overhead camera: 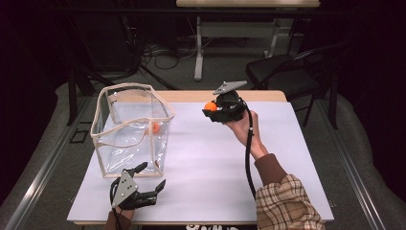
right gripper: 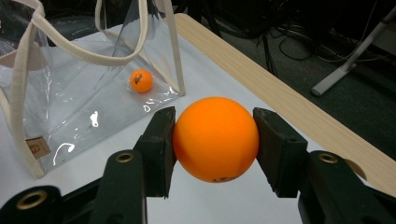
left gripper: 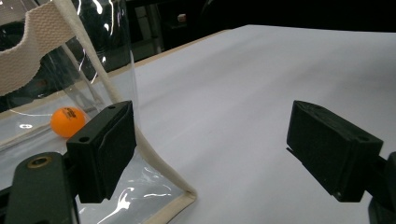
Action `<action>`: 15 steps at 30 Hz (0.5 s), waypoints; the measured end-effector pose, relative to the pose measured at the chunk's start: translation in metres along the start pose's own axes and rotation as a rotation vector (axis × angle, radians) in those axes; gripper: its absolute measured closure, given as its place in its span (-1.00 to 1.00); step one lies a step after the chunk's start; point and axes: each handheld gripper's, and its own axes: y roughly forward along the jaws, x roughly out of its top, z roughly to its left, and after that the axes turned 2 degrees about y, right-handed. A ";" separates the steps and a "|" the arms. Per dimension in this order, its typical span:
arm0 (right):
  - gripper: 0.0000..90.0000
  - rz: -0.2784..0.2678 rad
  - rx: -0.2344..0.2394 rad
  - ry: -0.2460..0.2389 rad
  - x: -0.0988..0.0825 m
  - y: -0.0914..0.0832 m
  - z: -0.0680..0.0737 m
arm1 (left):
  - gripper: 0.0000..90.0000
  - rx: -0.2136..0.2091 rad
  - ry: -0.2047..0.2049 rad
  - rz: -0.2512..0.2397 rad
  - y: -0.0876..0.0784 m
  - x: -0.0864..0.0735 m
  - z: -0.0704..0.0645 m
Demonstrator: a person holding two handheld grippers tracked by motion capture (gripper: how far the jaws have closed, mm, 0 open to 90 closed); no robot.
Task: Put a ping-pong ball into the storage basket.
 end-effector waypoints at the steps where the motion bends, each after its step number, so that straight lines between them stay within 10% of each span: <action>1: 0.13 -0.002 0.001 -0.001 0.000 0.000 0.000 | -0.65 0.001 -0.003 0.001 0.000 0.000 0.000; 15: 0.13 -0.016 0.009 -0.003 0.006 0.004 0.003 | -0.65 0.001 0.002 -0.002 0.000 0.000 0.000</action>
